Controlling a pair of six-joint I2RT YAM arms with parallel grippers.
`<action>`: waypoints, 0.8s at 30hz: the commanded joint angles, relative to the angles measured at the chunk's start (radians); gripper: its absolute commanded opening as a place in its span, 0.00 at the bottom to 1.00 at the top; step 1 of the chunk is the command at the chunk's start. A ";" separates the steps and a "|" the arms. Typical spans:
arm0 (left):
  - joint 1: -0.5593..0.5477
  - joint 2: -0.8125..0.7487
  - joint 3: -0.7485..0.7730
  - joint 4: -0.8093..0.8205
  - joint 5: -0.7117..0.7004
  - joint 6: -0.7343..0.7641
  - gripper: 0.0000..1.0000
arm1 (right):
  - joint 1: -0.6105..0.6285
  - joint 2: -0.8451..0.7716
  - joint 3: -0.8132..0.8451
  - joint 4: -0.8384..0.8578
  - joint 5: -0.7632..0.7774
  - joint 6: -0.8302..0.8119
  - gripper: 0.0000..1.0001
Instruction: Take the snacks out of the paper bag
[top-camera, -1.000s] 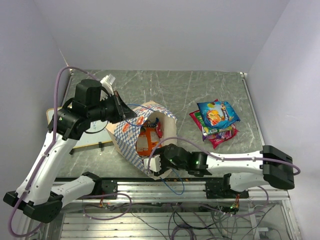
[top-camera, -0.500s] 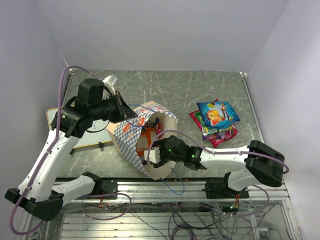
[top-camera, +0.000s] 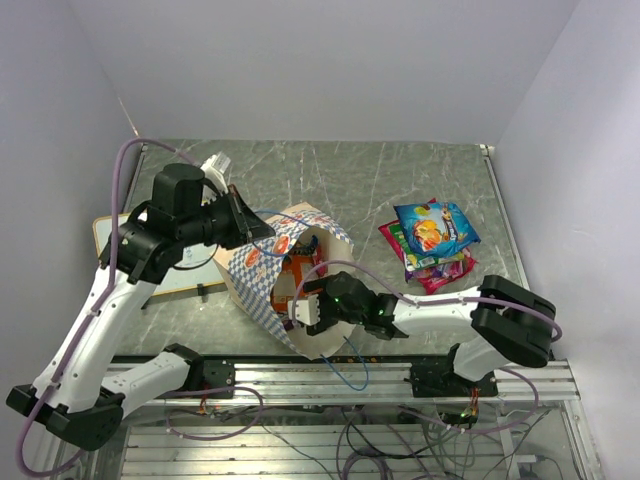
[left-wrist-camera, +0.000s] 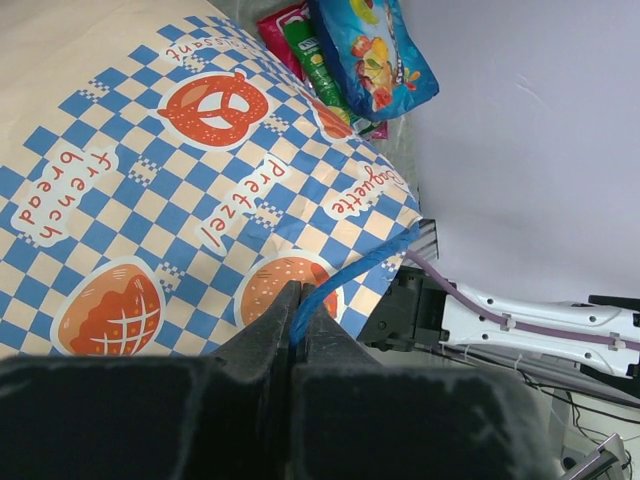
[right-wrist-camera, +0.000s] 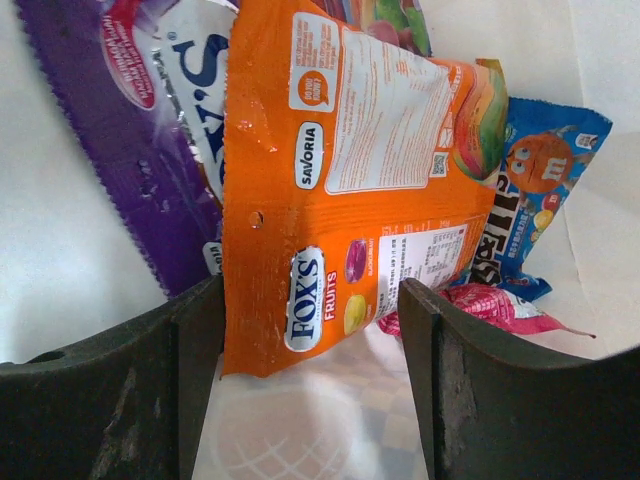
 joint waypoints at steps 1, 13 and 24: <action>0.003 0.024 0.047 -0.020 0.013 0.044 0.07 | -0.013 0.047 0.037 0.084 0.002 0.012 0.68; 0.002 0.042 0.073 -0.012 0.009 0.027 0.07 | -0.013 0.050 0.026 0.198 0.146 0.056 0.62; 0.002 0.043 0.067 0.001 0.054 0.022 0.07 | -0.038 0.162 0.103 0.283 0.138 0.033 0.56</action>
